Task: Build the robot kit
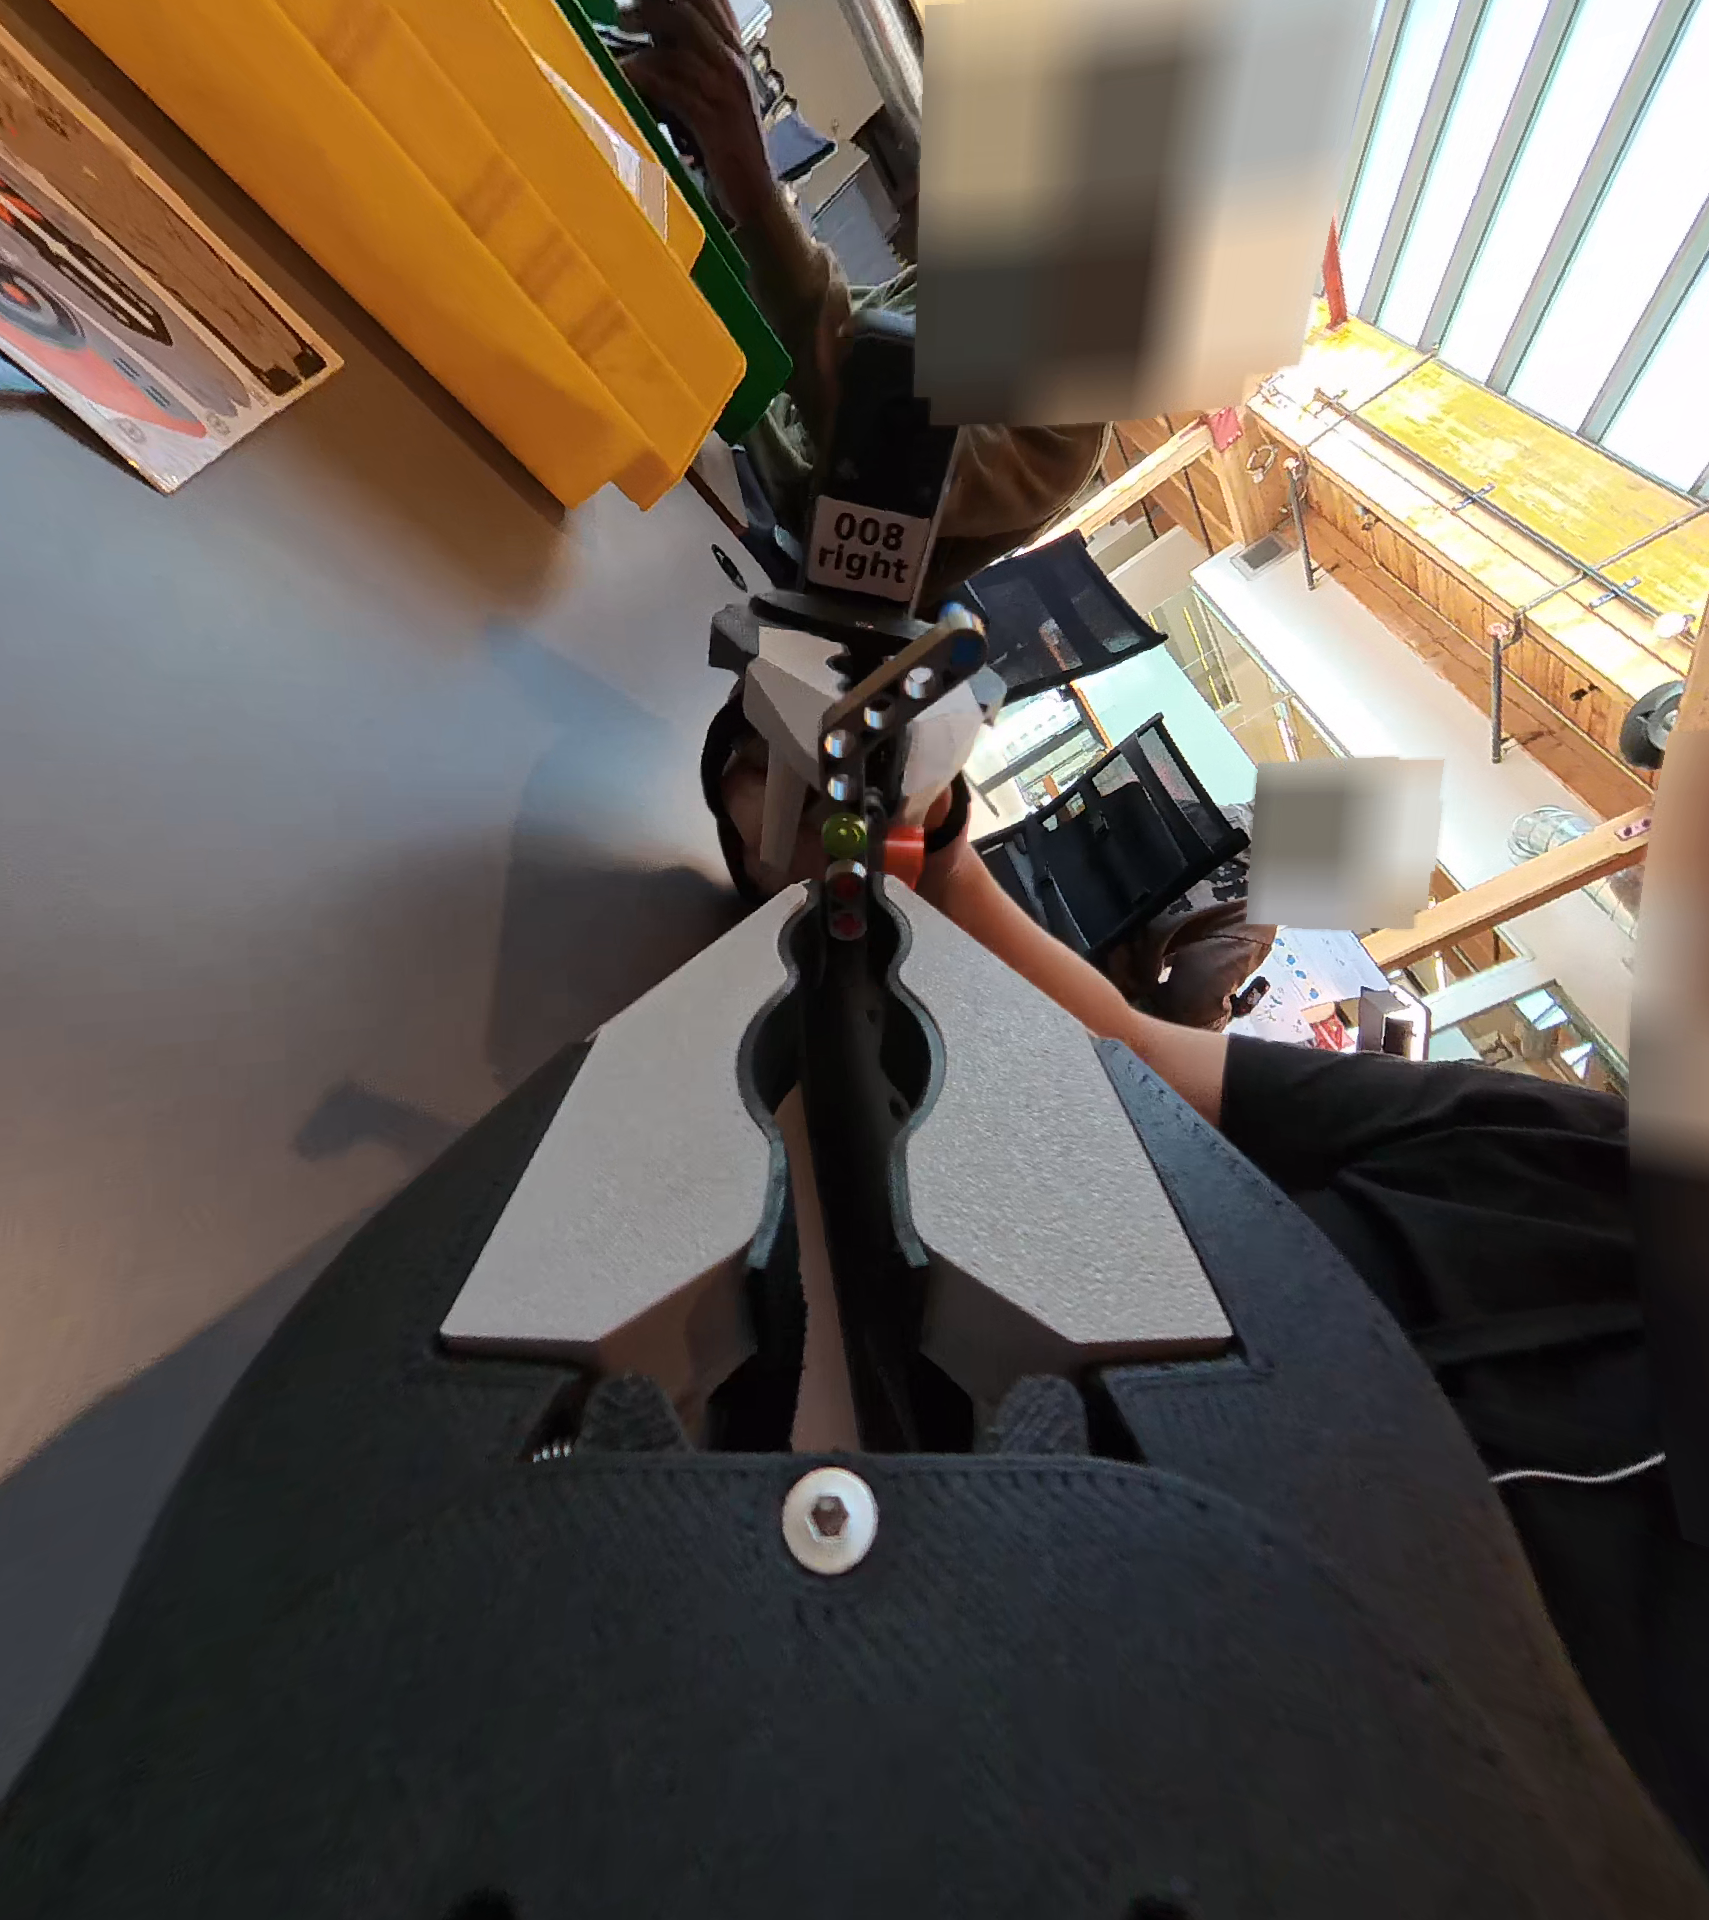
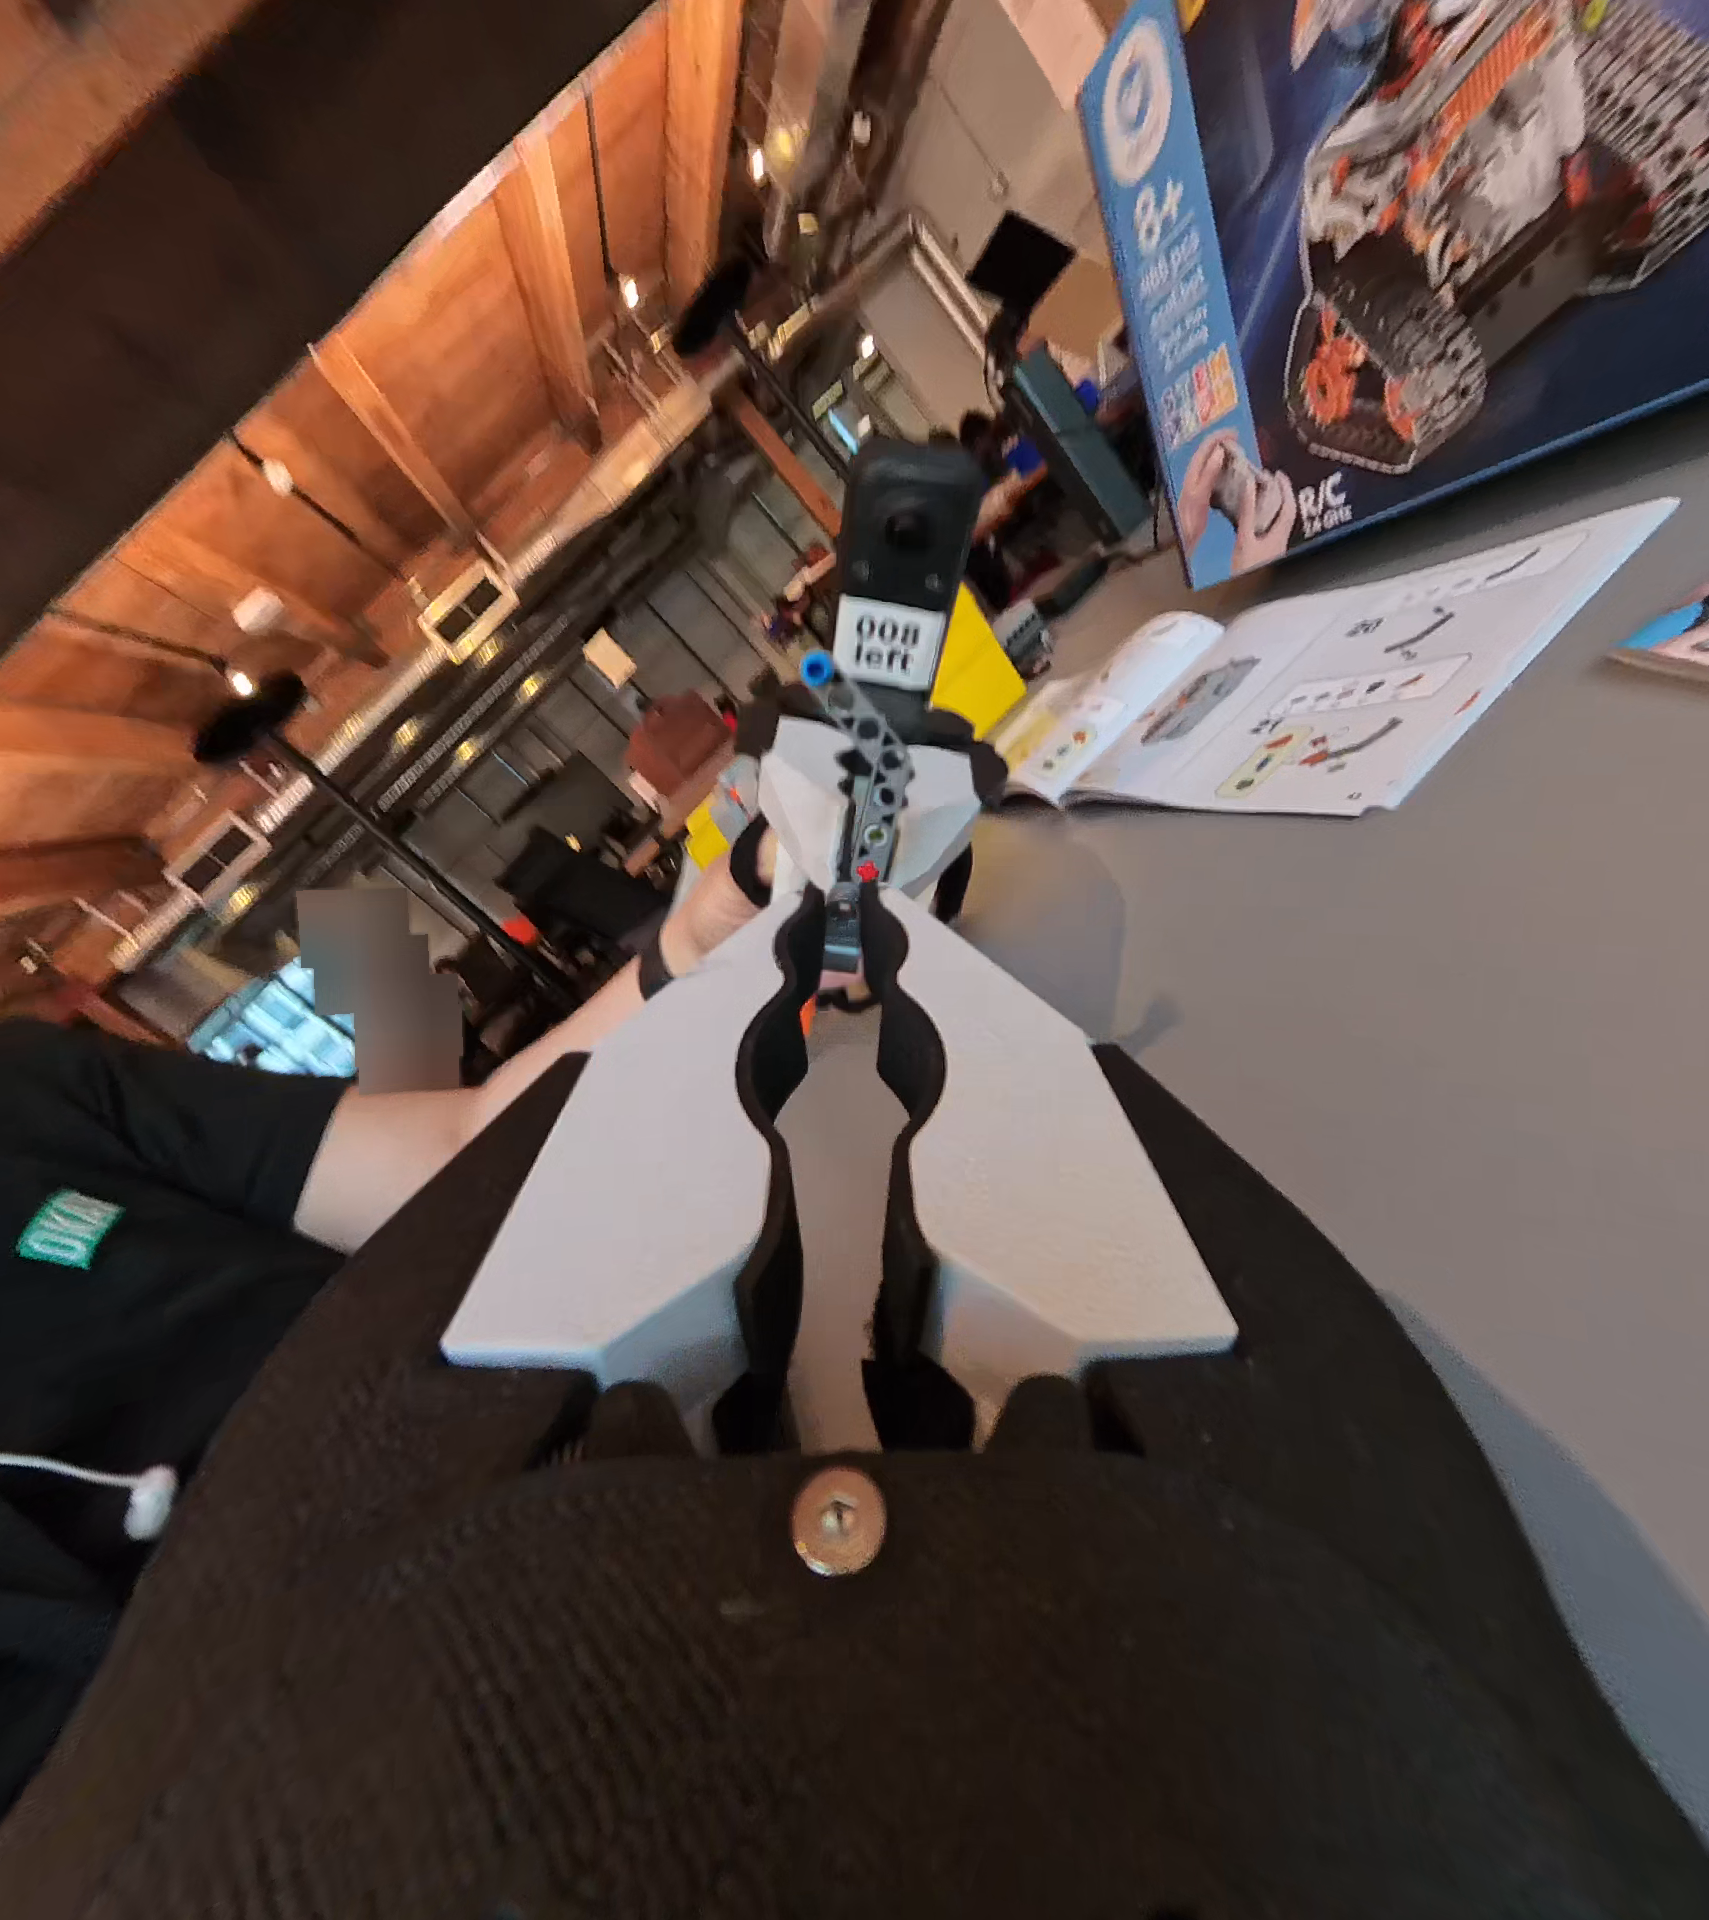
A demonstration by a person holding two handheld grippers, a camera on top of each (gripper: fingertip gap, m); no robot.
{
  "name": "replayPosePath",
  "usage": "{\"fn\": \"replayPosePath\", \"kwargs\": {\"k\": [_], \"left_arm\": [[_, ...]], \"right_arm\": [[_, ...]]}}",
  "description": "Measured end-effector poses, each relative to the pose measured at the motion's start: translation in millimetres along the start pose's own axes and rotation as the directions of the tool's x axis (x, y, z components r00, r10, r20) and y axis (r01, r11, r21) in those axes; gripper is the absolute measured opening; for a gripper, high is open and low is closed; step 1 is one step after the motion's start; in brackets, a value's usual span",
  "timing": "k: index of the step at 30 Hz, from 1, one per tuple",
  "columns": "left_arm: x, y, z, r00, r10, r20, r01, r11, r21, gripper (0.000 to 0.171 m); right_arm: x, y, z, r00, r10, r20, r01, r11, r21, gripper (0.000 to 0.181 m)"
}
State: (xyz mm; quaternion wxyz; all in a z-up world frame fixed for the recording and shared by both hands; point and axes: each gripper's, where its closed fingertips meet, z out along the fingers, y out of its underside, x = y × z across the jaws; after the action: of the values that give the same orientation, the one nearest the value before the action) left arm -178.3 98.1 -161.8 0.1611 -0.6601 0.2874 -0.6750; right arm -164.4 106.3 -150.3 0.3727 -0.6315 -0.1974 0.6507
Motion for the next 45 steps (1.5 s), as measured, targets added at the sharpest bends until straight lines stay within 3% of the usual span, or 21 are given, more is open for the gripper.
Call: {"fn": "replayPosePath", "kwargs": {"k": [5,15,21,24,33,42,45], "left_arm": [[-3,-13,-18,1.000,0.012,0.021,-0.013,0.997,0.074,0.005],[14,-24,-20,0.999,0.041,-0.024,-0.037,0.990,0.139,0.006],[26,-46,-37,0.993,0.064,-0.101,-0.033,0.958,0.285,0.005],[24,-47,-41,0.991,0.077,-0.107,-0.042,0.954,0.296,0.005],[38,-40,-28,0.987,0.130,-0.099,-0.102,0.964,0.246,0.005],[31,-40,-28,0.990,0.108,-0.093,-0.082,0.965,0.250,0.005],[33,-41,-29,0.989,0.117,-0.092,-0.090,0.963,0.255,0.005]], "right_arm": [[3,-34,-27,0.983,0.153,0.099,-0.171,0.962,0.213,0.005],[9,-8,-5,0.992,0.122,0.028,-0.123,0.991,0.060,0.006],[-13,-46,-32,0.953,0.178,0.247,-0.241,0.937,0.253,0.006],[-24,-52,-40,0.930,0.170,0.325,-0.267,0.921,0.282,0.005],[-8,-10,-3,0.989,0.100,0.110,-0.107,0.992,0.060,0.006],[-5,-11,-4,0.995,0.070,0.067,-0.075,0.995,0.069,0.005],[-10,-12,-4,0.989,0.097,0.113,-0.106,0.992,0.071,0.006]]}}
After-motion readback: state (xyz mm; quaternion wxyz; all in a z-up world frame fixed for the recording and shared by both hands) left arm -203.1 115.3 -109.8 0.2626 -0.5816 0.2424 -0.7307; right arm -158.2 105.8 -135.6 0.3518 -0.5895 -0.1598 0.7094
